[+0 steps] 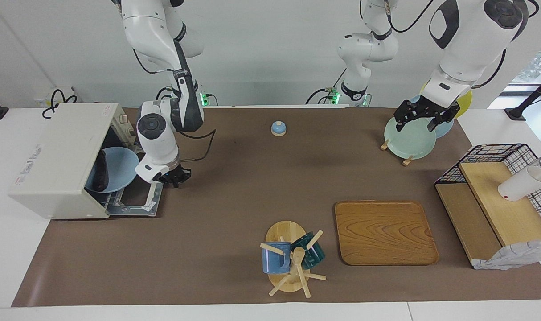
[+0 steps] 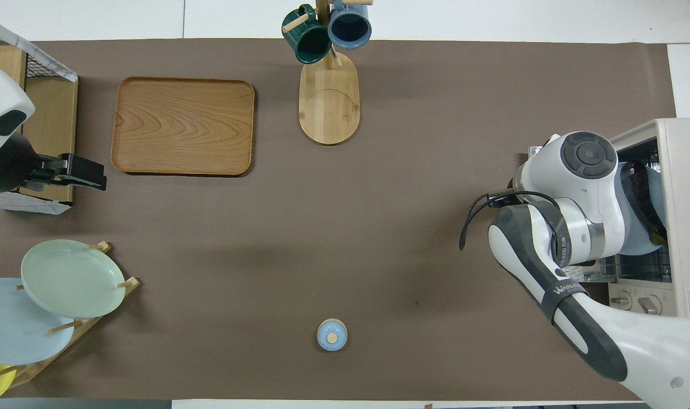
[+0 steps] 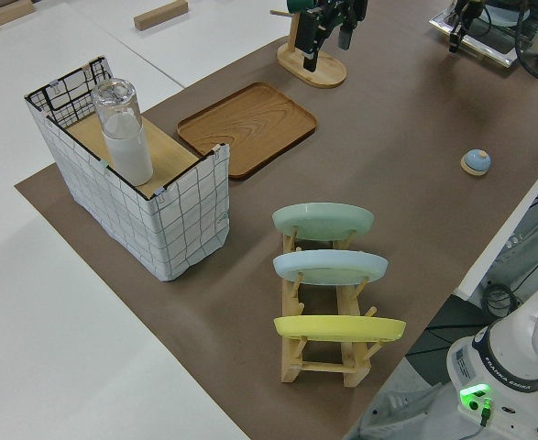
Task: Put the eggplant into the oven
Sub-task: 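Push the oven door closed with the right gripper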
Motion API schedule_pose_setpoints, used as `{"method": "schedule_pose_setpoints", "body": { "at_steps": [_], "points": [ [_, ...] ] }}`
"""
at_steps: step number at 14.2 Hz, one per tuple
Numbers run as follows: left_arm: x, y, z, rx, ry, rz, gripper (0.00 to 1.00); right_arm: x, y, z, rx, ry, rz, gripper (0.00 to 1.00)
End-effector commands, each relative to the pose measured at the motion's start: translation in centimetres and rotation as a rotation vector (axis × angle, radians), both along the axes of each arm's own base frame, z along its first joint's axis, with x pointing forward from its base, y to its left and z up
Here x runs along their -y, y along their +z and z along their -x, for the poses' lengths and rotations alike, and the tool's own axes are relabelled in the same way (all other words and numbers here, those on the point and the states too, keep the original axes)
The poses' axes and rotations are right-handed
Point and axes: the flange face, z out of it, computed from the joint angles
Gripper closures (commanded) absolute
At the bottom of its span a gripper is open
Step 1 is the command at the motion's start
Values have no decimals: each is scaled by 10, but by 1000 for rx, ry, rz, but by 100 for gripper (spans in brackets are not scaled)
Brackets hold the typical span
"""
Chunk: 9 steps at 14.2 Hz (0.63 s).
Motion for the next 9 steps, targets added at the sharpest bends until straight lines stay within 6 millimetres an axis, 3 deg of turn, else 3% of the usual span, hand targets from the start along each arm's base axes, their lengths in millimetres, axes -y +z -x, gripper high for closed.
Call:
{"method": "schedule_pose_setpoints", "body": {
  "at_steps": [1, 3, 5, 9],
  "points": [
    [-3, 3, 5, 8, 4, 0, 0, 37, 6, 6, -18, 66, 6, 100],
    [-3, 3, 5, 8, 4, 0, 0, 60, 7, 4, -24, 116, 26, 100],
    [-3, 3, 5, 9, 4, 0, 0, 62, 18, -1, -30, 126, 32, 100],
    [-3, 3, 5, 8, 3, 0, 0, 74, 100, -32, -71, 174, 67, 100]
  ]
}}
